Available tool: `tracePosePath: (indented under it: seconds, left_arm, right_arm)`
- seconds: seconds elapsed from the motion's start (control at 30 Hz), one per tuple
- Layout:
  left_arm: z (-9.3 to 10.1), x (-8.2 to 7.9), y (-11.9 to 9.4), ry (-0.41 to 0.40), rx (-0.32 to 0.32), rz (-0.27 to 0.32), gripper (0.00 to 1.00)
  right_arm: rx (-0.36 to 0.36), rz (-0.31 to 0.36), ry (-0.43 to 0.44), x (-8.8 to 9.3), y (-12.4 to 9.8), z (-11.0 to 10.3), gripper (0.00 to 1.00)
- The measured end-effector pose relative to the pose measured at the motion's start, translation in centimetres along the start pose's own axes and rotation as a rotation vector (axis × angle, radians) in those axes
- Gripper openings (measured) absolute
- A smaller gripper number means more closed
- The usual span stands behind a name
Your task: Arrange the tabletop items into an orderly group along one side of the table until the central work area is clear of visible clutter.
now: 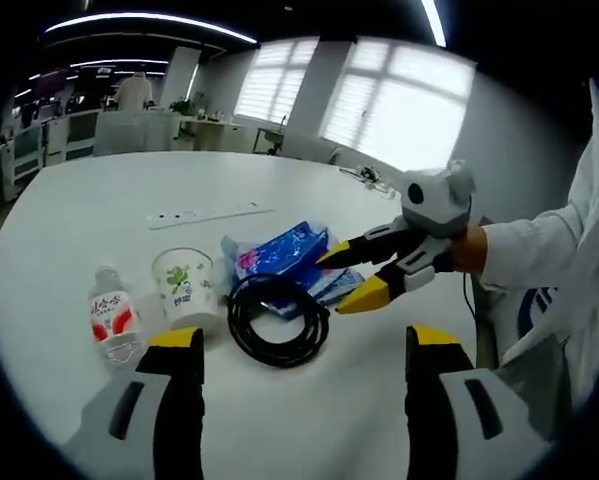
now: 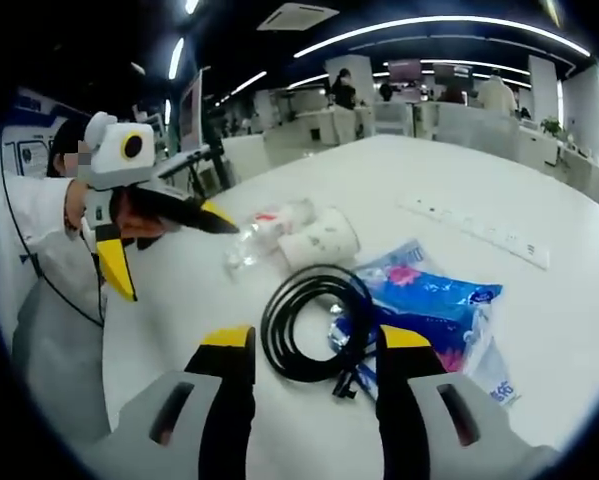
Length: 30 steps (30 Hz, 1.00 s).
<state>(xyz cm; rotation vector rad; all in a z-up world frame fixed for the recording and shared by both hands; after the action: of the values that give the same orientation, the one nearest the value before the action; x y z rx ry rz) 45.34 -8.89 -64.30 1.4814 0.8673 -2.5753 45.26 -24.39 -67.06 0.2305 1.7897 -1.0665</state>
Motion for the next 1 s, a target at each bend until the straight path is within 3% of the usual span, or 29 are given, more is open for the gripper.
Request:
tracePosePath:
  seconds: [1.0]
  left_arm:
    - [-0.9, 0.5, 1.3, -0.017, 0.017, -0.006, 0.82]
  right_arm:
    - [0.003, -0.037, 0.019, 0.5, 3.2, 1.3, 0.39]
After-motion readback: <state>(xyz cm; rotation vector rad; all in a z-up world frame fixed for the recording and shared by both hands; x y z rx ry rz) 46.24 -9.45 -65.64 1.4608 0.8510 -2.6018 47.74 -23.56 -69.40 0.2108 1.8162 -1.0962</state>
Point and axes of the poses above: the point that each gripper's makers call its tool centre point, and the gripper's own axes: y roughly forward along the fingers, z roughly to its right, x roughly out of its underside, the point moved 5 cm from there along -y, roughly backward along the fingers, and after that the axes turned 4 degrees about -y, right-handed, at the moved point
